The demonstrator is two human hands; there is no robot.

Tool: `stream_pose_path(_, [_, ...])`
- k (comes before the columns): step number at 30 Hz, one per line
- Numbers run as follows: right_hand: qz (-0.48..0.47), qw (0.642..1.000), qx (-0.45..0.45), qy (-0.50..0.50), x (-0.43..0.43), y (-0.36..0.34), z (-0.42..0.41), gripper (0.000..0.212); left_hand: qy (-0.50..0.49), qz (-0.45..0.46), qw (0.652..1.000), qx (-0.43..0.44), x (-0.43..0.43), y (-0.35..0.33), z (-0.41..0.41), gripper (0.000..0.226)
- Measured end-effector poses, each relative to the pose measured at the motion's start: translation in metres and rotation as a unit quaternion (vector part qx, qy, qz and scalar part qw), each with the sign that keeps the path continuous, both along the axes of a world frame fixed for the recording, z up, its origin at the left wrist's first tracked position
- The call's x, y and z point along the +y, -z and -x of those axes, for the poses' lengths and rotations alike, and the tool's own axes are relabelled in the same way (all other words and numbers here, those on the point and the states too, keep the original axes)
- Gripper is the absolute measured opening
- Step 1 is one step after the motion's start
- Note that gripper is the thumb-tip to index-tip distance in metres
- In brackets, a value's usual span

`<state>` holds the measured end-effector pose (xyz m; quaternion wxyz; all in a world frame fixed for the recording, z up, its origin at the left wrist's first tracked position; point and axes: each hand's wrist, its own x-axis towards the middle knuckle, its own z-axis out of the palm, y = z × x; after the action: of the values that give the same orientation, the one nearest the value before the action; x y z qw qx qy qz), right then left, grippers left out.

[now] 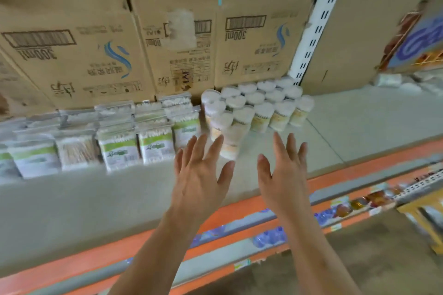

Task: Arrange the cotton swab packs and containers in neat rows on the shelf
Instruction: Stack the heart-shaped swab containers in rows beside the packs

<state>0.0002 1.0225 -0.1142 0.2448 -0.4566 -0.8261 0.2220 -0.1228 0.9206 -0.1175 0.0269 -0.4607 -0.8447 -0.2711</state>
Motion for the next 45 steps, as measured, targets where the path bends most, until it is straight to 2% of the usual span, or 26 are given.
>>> stream_pose_path(4, [0.065,0.994,-0.061,0.056,0.049,-0.002,-0.061,0.059,0.047,0.037,0.997,0.041,0.056,-0.006,-0.066,0.059])
stream_pose_path(7, [0.089,0.989,-0.082,0.080,0.088,0.001,-0.109,0.059,0.071,0.083,0.993,0.033,0.104,-0.006,-0.109,0.059])
stream_pose_path(10, [0.098,0.986,-0.100,0.095,0.121,0.001,-0.155,0.058,0.076,0.115,0.990,0.017,0.144,0.001,-0.141,0.062])
stream_pose_path(14, [0.093,0.983,-0.108,0.118,0.152,0.002,-0.206,0.060,0.102,0.130,0.986,0.010,0.184,0.007,-0.179,0.082])
stream_pose_path(17, [0.094,0.981,-0.097,0.140,0.174,0.002,-0.235,0.060,0.126,0.156,0.980,0.004,0.214,0.012,-0.201,0.075])
stream_pose_path(24, [0.102,0.974,-0.055,0.193,0.236,0.004,-0.299,0.060,0.175,0.137,0.975,0.002,0.295,0.013,-0.250,0.060])
stream_pose_path(34, [0.155,0.964,-0.047,0.210,0.382,0.016,-0.366,0.062,0.204,0.124,0.971,-0.024,0.452,0.026,-0.310,0.060])
stream_pose_path(37, [0.153,0.964,-0.054,0.209,0.436,0.011,-0.382,0.062,0.204,0.118,0.970,-0.052,0.506,0.023,-0.325,0.060])
stream_pose_path(45, [0.148,0.963,-0.046,0.221,0.555,0.003,-0.409,0.062,0.193,0.130,0.972,-0.039,0.618,0.019,-0.343,0.061])
